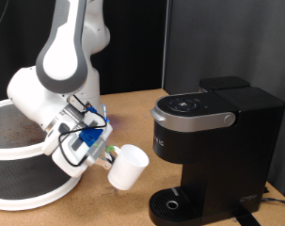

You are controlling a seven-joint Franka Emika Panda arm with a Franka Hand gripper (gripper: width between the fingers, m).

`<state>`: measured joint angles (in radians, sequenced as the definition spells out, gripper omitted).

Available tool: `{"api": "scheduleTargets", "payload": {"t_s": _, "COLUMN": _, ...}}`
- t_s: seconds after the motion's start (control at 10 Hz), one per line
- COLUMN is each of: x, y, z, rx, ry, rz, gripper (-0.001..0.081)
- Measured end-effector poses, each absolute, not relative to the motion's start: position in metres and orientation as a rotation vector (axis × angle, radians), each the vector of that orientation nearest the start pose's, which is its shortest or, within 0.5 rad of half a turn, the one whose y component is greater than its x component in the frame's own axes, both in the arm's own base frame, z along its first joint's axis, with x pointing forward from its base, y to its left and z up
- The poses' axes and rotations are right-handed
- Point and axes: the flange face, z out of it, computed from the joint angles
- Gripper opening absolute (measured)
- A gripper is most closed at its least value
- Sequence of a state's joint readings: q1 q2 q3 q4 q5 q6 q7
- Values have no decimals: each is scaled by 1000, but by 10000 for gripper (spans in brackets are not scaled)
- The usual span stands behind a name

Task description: Make a cup of coffee with the keurig machine

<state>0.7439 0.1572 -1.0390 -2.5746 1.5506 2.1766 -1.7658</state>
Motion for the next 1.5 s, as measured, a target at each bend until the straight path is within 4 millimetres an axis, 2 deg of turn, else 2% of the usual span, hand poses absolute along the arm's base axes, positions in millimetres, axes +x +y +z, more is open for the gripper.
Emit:
{"api": "scheduleTargets", "payload": {"t_s": 0.7, "x": 432, "y": -60, "z": 201, "rx": -2322, "ry": -309, "rz": -795, "gripper": 64}}
{"api": "scheduleTargets", "payload": {"t_s": 1.1, "x": 434, "y": -31, "z": 185, "rx": -2282, "ry": -374, "rz": -831, "gripper": 64}}
{"api": "scheduleTargets", "payload": {"t_s": 1.5, "x": 434, "y": -12, "z": 176, "rx": -2267, "ry": -377, "rz": -867, "gripper": 64}}
